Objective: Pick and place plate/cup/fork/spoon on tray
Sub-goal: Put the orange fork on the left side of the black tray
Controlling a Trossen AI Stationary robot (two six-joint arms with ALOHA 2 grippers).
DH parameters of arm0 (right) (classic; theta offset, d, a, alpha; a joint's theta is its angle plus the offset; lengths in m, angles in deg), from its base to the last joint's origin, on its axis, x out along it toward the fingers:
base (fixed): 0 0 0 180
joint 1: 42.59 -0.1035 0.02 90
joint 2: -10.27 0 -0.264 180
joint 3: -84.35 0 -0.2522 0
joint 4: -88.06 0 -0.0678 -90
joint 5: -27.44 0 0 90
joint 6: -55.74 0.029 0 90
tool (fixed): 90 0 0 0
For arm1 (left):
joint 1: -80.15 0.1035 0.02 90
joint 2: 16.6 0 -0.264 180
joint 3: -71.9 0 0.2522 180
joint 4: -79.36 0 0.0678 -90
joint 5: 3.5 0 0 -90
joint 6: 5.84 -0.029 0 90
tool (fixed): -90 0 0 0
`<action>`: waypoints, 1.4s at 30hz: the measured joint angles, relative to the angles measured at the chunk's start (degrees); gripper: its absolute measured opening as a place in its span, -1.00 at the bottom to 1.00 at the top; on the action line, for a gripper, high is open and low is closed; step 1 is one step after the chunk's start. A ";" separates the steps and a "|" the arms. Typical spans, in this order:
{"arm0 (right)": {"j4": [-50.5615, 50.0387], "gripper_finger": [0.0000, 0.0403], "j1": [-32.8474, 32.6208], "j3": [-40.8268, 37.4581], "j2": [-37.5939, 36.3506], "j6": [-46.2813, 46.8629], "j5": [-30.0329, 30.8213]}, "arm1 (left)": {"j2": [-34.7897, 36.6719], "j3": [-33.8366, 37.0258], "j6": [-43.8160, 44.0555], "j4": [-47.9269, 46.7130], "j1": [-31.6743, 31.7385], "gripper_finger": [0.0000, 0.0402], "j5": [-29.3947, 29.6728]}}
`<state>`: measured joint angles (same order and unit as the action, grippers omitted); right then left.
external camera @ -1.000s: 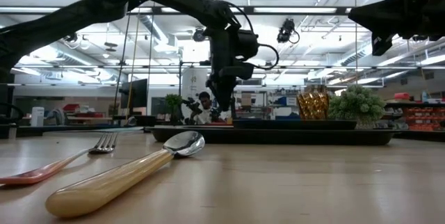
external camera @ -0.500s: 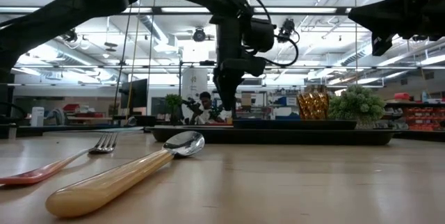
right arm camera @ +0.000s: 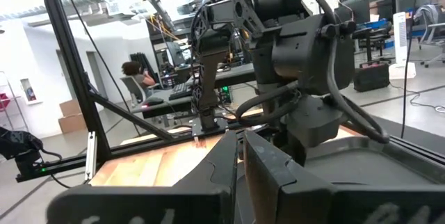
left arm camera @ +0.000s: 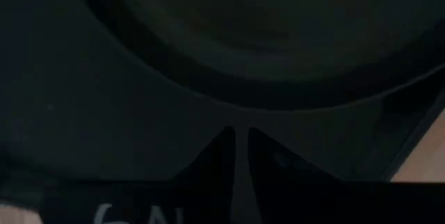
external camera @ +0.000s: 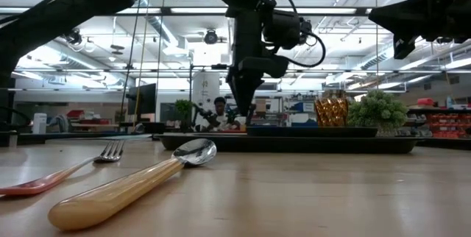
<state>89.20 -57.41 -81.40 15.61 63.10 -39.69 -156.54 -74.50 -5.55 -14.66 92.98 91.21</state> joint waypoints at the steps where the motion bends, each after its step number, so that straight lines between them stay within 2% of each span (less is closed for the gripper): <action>1: 0.00 -0.83 0.01 0.00 0.00 0.00 -0.02 | 0.00 0.00 1.05 -0.16 -0.25 -0.76 0.02; 7: 0.00 -0.83 0.01 0.00 0.00 0.00 -0.01 | 0.00 0.00 6.92 -0.22 -2.34 -0.76 -0.59; 13: -0.02 -0.83 0.01 0.00 0.00 0.00 -0.02 | -0.07 0.00 11.25 -0.53 -6.22 -0.76 -10.07; 17: 0.00 -0.83 -0.01 0.00 0.00 0.00 -0.01 | -0.07 0.00 11.45 -0.14 -9.73 -0.76 -11.91; 20: -0.01 -0.83 0.01 0.00 -0.01 0.00 0.00 | -0.07 0.00 14.27 1.24 -12.42 -0.76 -9.06; 25: -0.02 -0.83 -0.01 0.00 0.00 0.00 -0.01 | -0.07 0.00 21.40 1.99 -16.66 -0.76 -0.92; 30: -0.02 -0.83 -0.01 0.00 0.00 0.00 0.00 | -0.07 0.00 31.04 -2.04 -21.07 -0.76 4.40; 37: -0.02 -0.83 0.00 0.00 -0.01 0.00 0.00 | -0.07 0.00 47.56 -8.43 -28.39 -0.79 7.50; 42: -0.02 -0.83 -0.01 0.00 0.00 0.00 -0.02 | -0.07 0.02 55.56 -9.75 -32.33 -0.93 8.56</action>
<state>89.18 -57.42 -81.40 15.61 63.10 -39.71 -156.61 -74.48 50.01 -24.41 60.65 99.76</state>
